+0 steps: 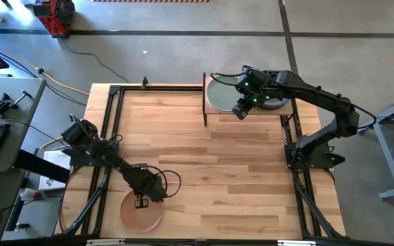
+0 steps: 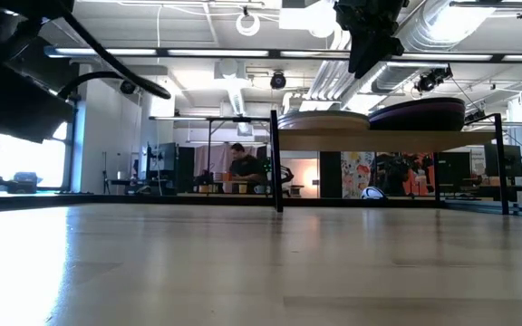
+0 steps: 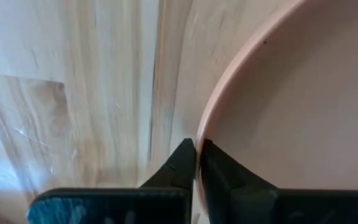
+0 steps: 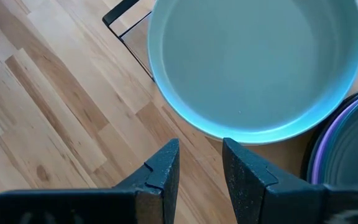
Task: Place and stack plates onto a shelf
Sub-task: Stack the brown plate on top of the blue plate on the shelf
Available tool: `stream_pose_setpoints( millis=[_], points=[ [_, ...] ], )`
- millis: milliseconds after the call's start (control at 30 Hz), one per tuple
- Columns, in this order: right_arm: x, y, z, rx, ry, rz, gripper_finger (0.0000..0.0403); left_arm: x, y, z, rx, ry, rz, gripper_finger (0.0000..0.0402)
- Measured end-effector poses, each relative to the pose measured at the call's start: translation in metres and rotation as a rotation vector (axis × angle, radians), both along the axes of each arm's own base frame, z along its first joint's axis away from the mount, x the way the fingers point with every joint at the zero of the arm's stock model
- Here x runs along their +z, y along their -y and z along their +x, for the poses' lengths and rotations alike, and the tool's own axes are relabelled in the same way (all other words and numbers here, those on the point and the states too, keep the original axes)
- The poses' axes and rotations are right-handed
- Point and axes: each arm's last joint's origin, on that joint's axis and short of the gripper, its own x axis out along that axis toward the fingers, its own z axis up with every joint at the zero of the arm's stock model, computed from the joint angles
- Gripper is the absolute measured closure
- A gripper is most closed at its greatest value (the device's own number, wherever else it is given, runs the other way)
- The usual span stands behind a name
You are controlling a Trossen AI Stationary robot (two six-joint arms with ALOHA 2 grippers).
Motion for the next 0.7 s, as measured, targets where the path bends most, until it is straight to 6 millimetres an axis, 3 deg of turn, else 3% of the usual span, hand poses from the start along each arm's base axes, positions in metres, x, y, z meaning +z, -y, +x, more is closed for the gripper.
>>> stream_pose_setpoints(
  millis=[400,700],
  points=[
    [0.0,0.0,0.0,0.0,-0.003,0.001,0.0302,0.004,-0.008,0.001,0.018,0.006,0.038,0.0379],
    [0.0,0.0,0.0,-0.001,-0.004,-0.001,0.0302,0.005,-0.024,0.009,0.02,-0.015,0.016,0.0398]
  ],
)
